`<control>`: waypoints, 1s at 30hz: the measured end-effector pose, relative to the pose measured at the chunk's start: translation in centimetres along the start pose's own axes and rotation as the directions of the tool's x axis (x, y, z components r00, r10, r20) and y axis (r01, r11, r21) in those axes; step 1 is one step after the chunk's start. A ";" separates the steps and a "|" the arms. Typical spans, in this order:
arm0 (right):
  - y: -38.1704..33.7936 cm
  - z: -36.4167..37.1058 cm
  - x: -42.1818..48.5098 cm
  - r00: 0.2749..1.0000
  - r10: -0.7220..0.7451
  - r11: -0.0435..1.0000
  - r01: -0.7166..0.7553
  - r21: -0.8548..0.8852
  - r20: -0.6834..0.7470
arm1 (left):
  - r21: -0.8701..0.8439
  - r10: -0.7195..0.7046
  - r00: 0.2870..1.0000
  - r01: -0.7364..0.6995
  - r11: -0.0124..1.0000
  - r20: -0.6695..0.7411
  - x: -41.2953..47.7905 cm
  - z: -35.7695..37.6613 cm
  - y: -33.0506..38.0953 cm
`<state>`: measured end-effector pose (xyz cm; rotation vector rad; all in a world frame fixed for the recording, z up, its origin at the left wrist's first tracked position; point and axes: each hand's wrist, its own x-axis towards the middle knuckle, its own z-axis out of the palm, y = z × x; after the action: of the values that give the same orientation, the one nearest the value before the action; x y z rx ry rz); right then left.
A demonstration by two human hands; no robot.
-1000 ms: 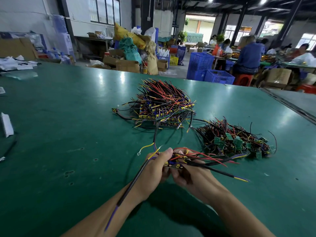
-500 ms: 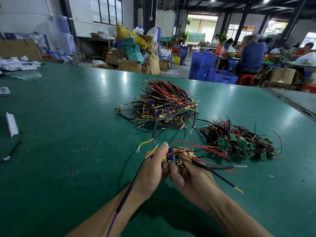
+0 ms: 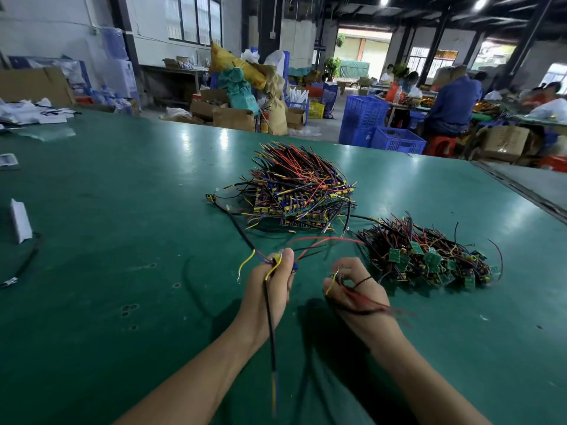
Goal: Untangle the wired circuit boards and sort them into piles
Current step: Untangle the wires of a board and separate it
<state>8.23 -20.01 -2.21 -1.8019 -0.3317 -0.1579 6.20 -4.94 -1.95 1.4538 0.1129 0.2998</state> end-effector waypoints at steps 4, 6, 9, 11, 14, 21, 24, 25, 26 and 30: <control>-0.2 -0.9 -0.3 0.975 -0.194 0.866 0.221 -0.449 0.106 | 0.039 -0.056 0.998 0.056 0.998 -0.005 0.3 -0.1 -0.6; -0.3 -0.9 -0.4 0.975 -0.167 0.841 0.220 -0.495 0.149 | 0.082 -0.035 0.999 0.034 0.996 0.005 0.3 -0.2 -0.9; -0.2 -0.7 -0.4 0.964 -0.084 0.812 0.214 -0.544 0.253 | 0.100 -0.007 0.999 0.003 0.995 0.043 0.2 -0.3 -1.0; -0.1 -0.7 -0.3 0.951 -0.059 0.808 0.223 -0.545 0.302 | 0.104 0.012 0.995 -0.022 0.994 0.102 -0.1 -0.3 -0.8; 0.1 -0.9 -0.2 0.954 -0.073 0.815 0.225 -0.534 0.291 | 0.064 0.008 0.988 -0.018 0.998 0.152 -0.4 -0.4 -0.7; 0.3 -1.4 0.1 0.956 -0.288 0.822 0.273 -0.500 0.049 | 0.028 0.004 0.980 -0.009 1.000 0.198 0.1 -0.5 -0.5; 0.5 -1.2 0.0 0.961 -0.265 0.845 0.271 -0.462 0.078 | -0.114 0.026 0.968 0.003 0.993 0.251 0.2 -0.5 -0.2; 0.6 -0.9 0.0 0.965 -0.245 0.863 0.263 -0.431 0.097 | -0.175 0.021 0.957 0.031 0.984 0.290 0.1 -0.6 -0.1; 0.8 -0.6 -0.1 0.969 -0.225 0.886 0.245 -0.393 0.098 | -0.222 0.012 0.940 0.069 0.973 0.341 0.1 -0.7 0.0; -0.2 0.1 0.1 0.999 0.032 0.999 -0.034 0.042 0.033 | -0.234 -0.039 0.875 0.171 0.957 0.483 -0.4 -1.3 0.2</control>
<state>8.30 -19.82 -2.06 -1.7680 -0.3256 -0.0978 5.44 -3.79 -1.95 1.2051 -0.2401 -0.1364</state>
